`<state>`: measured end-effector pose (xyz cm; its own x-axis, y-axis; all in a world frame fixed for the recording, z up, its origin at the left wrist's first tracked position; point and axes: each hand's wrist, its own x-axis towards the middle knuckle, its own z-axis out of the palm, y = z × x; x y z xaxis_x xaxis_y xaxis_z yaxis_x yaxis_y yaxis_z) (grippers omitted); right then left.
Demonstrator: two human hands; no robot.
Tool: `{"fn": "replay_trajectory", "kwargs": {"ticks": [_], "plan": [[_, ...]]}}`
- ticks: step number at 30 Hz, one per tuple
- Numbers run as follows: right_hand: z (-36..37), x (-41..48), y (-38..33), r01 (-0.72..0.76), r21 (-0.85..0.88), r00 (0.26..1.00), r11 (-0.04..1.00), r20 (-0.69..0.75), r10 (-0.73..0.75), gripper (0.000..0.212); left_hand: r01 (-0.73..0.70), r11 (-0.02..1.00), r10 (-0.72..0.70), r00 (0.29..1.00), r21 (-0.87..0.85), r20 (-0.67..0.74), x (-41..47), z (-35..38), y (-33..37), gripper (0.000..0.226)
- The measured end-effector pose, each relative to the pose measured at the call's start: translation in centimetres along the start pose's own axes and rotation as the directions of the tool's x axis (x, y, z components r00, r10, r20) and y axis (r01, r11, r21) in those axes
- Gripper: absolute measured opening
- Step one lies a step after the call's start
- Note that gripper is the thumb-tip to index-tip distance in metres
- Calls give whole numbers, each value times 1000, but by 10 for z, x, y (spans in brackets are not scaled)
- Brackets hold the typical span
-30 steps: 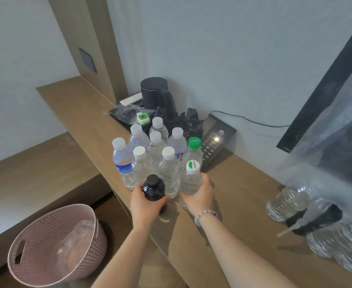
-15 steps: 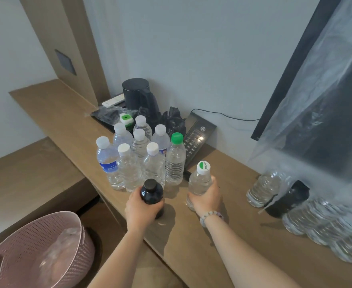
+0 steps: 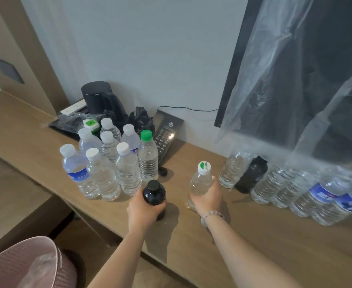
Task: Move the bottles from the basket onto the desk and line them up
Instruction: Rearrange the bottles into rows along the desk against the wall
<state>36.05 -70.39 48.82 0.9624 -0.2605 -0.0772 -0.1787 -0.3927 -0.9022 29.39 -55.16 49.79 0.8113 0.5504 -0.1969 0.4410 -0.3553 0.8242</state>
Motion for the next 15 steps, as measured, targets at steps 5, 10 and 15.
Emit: {"fn": "replay_trajectory", "kwargs": {"ticks": [5,10,15], "plan": [[-24,-5,7,-41,-15,994,999,-104,40,56,-57,998,54,994,23,95,-3,15,10,51],[-49,-7,15,-131,-92,975,987,-192,111,64,-110,994,105,977,20,187,-8,33,19,58],[-77,-9,20,-198,-104,950,975,-266,165,57,-156,987,144,957,29,253,-15,51,27,51]]}}
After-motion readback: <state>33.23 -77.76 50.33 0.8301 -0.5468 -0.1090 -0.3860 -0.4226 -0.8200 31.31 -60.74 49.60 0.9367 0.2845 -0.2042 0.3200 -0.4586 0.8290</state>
